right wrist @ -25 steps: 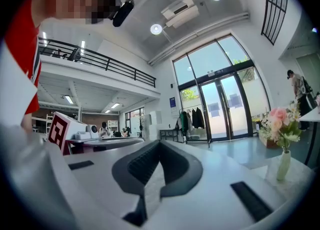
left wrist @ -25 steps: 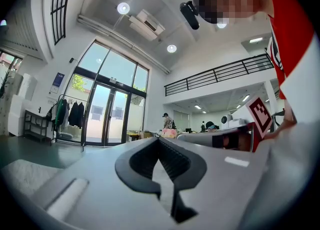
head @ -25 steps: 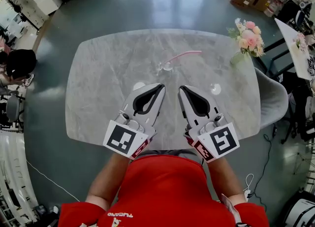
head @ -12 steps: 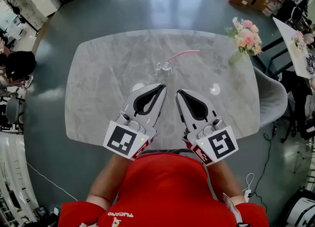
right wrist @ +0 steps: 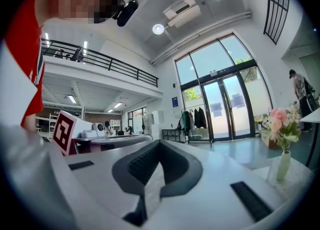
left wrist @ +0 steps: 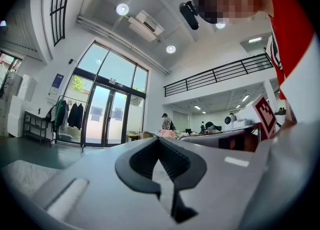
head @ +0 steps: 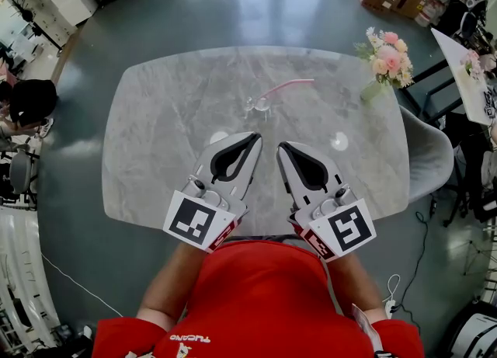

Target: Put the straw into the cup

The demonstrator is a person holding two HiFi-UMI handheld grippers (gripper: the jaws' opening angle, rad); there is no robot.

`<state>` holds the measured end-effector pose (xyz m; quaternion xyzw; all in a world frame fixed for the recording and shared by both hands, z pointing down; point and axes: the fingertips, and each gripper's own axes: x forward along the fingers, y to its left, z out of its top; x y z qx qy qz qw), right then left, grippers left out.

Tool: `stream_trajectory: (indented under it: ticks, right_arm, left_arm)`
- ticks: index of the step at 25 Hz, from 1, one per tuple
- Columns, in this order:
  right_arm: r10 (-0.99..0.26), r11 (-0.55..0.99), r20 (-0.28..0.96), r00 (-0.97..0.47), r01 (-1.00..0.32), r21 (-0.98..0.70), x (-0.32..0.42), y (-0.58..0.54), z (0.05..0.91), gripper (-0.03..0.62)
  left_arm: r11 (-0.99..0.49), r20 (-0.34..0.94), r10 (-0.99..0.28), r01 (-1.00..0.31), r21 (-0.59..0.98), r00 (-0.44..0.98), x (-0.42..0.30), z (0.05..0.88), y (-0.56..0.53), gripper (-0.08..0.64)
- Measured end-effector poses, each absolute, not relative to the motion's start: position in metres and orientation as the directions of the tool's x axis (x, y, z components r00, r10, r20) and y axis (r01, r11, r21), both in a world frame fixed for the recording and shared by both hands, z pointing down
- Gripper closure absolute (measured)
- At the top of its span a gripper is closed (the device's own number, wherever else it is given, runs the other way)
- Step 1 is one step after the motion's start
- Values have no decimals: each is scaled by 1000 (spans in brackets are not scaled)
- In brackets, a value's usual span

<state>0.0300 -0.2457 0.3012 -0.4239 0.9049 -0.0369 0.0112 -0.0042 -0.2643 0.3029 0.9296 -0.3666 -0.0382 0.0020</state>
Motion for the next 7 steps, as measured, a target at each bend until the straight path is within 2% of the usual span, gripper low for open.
stream_trajectory:
  ticks: [7]
  right_arm:
    - [-764, 642, 12, -645, -762, -79, 30, -244, 303, 592]
  left_arm:
    - [-722, -66, -691, -691, 35, 719, -7, 307, -263, 554]
